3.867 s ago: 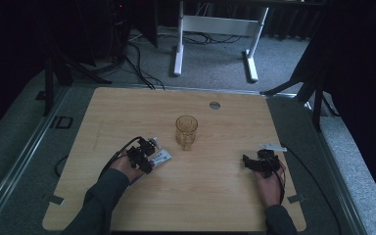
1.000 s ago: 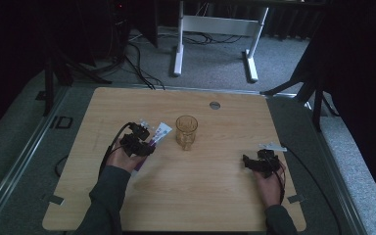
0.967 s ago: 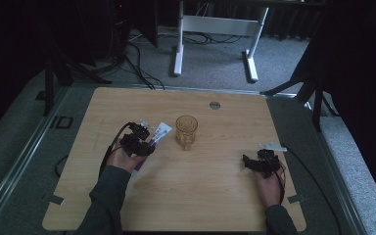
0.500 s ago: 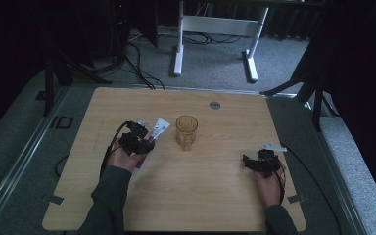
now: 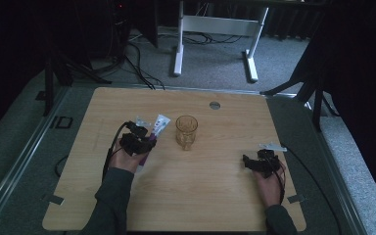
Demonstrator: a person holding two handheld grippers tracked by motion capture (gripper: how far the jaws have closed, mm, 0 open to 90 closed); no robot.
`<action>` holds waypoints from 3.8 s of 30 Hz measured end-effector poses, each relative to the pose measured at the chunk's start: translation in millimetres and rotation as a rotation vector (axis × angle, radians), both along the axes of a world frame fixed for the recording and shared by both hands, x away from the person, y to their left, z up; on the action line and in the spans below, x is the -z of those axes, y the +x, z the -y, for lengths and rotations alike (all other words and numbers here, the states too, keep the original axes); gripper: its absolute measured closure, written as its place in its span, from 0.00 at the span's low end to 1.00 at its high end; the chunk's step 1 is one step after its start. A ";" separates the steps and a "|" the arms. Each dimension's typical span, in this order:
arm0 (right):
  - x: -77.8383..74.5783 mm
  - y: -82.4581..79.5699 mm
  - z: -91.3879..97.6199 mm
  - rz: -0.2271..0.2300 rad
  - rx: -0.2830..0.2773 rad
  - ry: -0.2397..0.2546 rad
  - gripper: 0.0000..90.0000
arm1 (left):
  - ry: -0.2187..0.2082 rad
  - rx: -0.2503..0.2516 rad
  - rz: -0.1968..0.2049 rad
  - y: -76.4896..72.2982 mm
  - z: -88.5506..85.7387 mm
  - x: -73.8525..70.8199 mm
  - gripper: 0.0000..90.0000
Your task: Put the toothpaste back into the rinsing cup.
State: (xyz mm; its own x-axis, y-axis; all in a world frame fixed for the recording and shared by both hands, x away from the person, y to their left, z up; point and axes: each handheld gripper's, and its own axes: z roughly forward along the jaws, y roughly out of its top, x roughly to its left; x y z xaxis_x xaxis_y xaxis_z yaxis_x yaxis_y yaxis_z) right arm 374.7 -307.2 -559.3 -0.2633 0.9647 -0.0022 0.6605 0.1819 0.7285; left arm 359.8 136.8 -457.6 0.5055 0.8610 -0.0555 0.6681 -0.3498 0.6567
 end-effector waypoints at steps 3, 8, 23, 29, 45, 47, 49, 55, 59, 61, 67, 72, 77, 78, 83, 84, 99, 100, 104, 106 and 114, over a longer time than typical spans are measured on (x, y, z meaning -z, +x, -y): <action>0.0 0.0 0.0 0.000 0.000 -0.001 0.22 | -0.006 -0.007 0.017 -0.4 1.2 0.2 0.82; 0.0 0.0 0.0 0.000 0.000 -0.001 0.22 | -0.013 -0.003 0.028 -0.9 4.2 0.4 0.82; 0.0 0.0 0.0 0.000 0.000 -0.001 0.22 | -0.068 -0.035 0.090 -2.3 6.7 4.0 0.82; 0.0 0.0 0.0 0.000 0.000 -0.001 0.22 | -0.078 -0.038 0.107 -2.0 8.7 6.1 0.82; 0.0 0.0 0.0 0.000 0.000 -0.001 0.22 | -0.107 -0.041 0.137 0.7 12.7 4.1 0.82; 0.0 0.0 0.0 0.000 0.000 -0.001 0.22 | -0.111 -0.039 0.138 1.1 13.4 3.6 0.82; 0.0 0.0 0.0 0.000 0.000 0.000 0.22 | -0.115 -0.037 0.143 1.2 14.1 3.2 0.82; 0.0 0.0 0.0 0.000 0.000 -0.001 0.22 | -0.109 -0.034 0.149 2.0 15.5 1.7 0.82; 0.0 0.0 0.0 0.000 0.000 -0.001 0.22 | -0.111 -0.033 0.154 2.1 14.7 -0.1 0.82; 0.0 0.3 -0.1 0.001 -0.001 -0.001 0.22 | -0.113 -0.031 0.158 1.7 14.2 -1.1 0.82; 0.0 0.5 -0.1 0.001 -0.003 -0.002 0.22 | -0.115 -0.029 0.177 0.9 14.8 -3.3 0.82; 0.0 0.5 -0.2 0.001 -0.003 -0.001 0.22 | -0.134 -0.025 0.178 1.3 15.5 -4.9 0.82; 0.0 0.5 -0.3 0.000 -0.002 0.000 0.22 | -0.132 -0.021 0.179 1.9 16.0 -5.5 0.82; 0.0 0.5 -0.3 0.000 -0.002 0.000 0.22 | -0.134 -0.022 0.182 2.0 16.3 -5.8 0.82; 0.0 0.6 -0.2 0.001 -0.003 -0.002 0.22 | -0.134 -0.012 0.192 2.5 17.1 -9.8 0.82; 0.0 0.6 -0.2 0.001 -0.003 -0.001 0.22 | -0.136 -0.010 0.192 2.4 16.9 -11.0 0.82; 0.0 0.6 -0.1 0.001 -0.003 -0.002 0.22 | -0.162 -0.015 0.220 3.3 16.3 -22.7 0.82; 0.0 0.6 -0.1 0.001 -0.003 -0.002 0.22 | -0.163 -0.016 0.223 3.3 16.6 -23.0 0.82; 0.0 0.5 -0.1 0.001 -0.003 -0.002 0.22 | -0.166 -0.015 0.228 4.0 18.3 -24.3 0.82; 0.0 0.5 -0.2 0.001 -0.003 -0.002 0.22 | -0.170 -0.016 0.229 4.5 19.1 -25.3 0.82; -0.1 0.5 -0.2 0.000 -0.003 -0.002 0.22 | -0.186 -0.010 0.237 7.1 21.3 -28.3 0.82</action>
